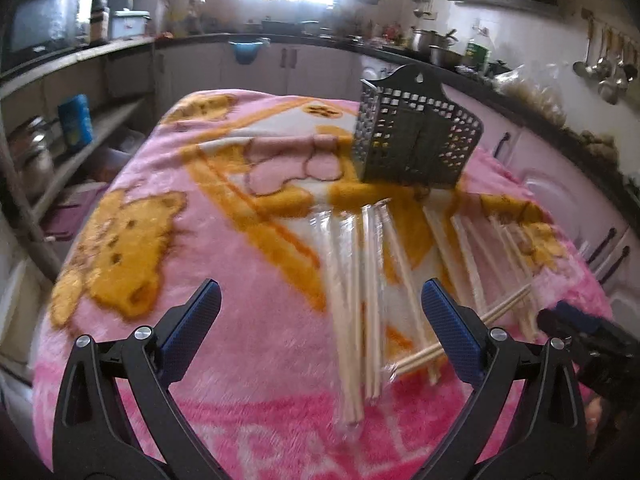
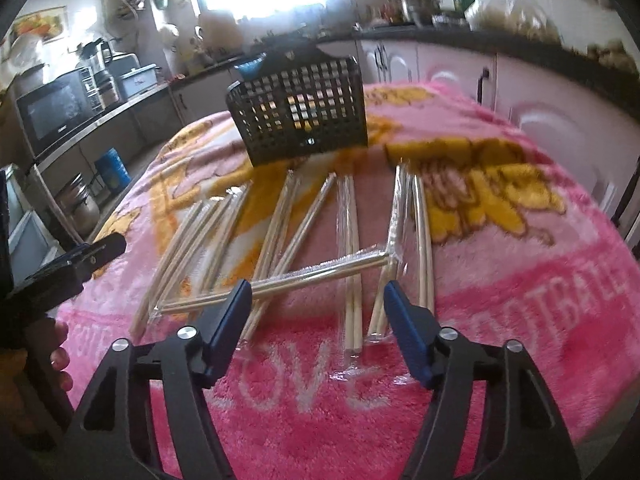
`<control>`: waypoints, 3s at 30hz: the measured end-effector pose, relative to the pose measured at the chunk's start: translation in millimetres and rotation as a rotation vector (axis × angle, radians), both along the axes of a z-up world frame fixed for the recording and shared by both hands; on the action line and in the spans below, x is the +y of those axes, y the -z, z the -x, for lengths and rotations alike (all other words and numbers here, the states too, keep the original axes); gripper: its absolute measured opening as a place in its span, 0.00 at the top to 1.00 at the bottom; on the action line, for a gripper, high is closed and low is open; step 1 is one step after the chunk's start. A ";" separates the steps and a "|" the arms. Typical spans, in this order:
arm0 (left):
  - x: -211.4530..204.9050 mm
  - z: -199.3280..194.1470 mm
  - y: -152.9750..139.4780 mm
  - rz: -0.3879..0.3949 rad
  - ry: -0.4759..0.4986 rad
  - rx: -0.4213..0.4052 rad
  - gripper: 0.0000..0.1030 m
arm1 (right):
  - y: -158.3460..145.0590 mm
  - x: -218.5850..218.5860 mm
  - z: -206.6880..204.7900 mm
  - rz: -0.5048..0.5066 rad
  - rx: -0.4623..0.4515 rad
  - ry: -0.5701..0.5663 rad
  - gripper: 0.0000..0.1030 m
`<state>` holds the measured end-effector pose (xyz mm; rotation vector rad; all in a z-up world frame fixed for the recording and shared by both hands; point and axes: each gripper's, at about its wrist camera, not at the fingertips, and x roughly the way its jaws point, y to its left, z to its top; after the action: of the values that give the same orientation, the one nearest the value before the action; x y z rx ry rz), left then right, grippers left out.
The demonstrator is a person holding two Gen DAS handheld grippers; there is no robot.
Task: Organize utensils
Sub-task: 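Lower the left tool onto a wrapped chopstick and close it while the right tool grasps another, then lift the held chopsticks with both tools up over the green mesh caddy, then lower both chopsticks into the caddy and open both tools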
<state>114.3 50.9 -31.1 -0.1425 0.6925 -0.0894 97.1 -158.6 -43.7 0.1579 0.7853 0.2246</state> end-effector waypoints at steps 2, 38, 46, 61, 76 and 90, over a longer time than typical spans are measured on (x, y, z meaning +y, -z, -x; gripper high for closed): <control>-0.5 -10.0 -1.3 -0.002 0.014 0.004 0.11 | 3.9 -2.3 -7.0 -0.023 0.032 0.004 0.42; 20.6 -142.7 49.1 0.208 0.111 0.335 0.95 | 3.0 -45.4 -106.7 -0.318 0.208 -0.009 0.91; 18.9 -134.3 -3.5 0.197 0.147 0.187 0.96 | -31.9 -46.1 -110.0 -0.325 0.108 -0.101 0.94; -3.3 -142.8 -137.1 0.210 0.118 -0.225 0.96 | -133.4 -53.5 -134.0 -0.326 -0.215 -0.161 0.95; -44.2 -195.4 -195.1 0.149 0.043 -0.505 0.96 | -183.4 -76.0 -200.0 -0.249 -0.493 -0.044 0.95; -62.1 -241.9 -162.5 0.121 0.004 -0.581 0.95 | -187.8 -68.0 -247.5 -0.171 -0.647 0.027 0.95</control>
<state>356.1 -11.2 131.4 -0.2194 0.1068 -0.1687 344.6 -226.6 144.1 0.2405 0.1198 0.2963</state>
